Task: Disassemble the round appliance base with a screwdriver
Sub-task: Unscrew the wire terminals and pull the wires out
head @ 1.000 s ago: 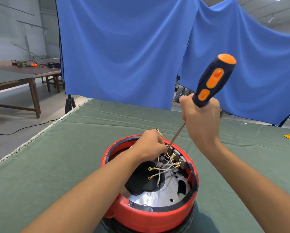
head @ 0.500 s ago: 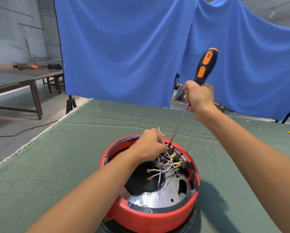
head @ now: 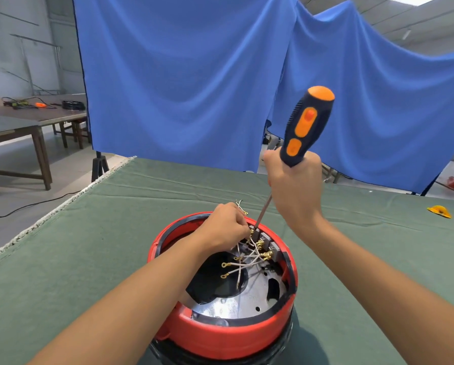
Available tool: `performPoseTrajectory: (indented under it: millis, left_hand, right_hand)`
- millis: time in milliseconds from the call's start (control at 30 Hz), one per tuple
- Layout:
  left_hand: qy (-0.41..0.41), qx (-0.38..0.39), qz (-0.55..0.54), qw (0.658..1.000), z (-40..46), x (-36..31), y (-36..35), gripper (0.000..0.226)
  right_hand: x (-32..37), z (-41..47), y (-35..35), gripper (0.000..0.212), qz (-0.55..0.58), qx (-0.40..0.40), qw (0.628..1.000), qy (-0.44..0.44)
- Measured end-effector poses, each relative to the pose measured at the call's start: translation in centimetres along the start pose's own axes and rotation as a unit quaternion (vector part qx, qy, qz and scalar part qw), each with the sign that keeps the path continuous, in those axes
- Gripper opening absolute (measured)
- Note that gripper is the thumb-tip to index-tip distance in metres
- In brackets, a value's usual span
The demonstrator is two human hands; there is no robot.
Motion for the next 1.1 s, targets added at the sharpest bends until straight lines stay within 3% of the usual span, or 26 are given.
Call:
performPoseTrajectory:
  millis: [100,233,467,700,800,1000,1100]
  left_hand:
    - [-0.001,0.000,0.005,1.000,0.1,0.0,0.0,0.016]
    - [0.005,0.006,-0.017,1.000,0.2,0.2,-0.1,0.016]
    - [0.011,0.018,-0.024,0.999,0.4,0.4,-0.2,0.016]
    - [-0.001,0.014,-0.001,1.000,0.2,0.2,-0.1,0.017]
    - [-0.001,0.013,-0.002,1.000,0.2,0.3,-0.1,0.018]
    - [0.002,0.010,-0.010,1.000,0.2,0.3,0.1,0.016]
    - [0.013,0.013,-0.018,1.000,0.0,0.2,-0.1,0.016]
  right_hand:
    - [-0.3,0.5,-0.2,0.034,-0.009,0.011,1.000,-0.009]
    - [-2.1,2.5,0.7,0.031,0.012,-0.012,0.996,-0.086]
    - [-6.3,5.2,1.3,0.008,0.063,-0.008,0.970,-0.233]
    - [-8.6,6.0,1.3,0.014,0.107,-0.032,0.944,-0.311]
    - [-8.0,5.6,1.6,0.020,0.109,-0.034,0.950,-0.292]
    - [-3.6,2.5,1.5,0.030,0.069,-0.033,0.989,-0.124]
    - [-2.1,2.3,0.6,0.034,0.033,-0.013,0.996,-0.087]
Point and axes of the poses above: each hand's wrist, its own z-axis towards the middle knuckle, its own y-axis out of the back of the hand, x = y × z, the point moved 5 cm from there along z, towards the middle knuckle, and after that the axes turned 11 degrees about x, right-handed, at the moved point
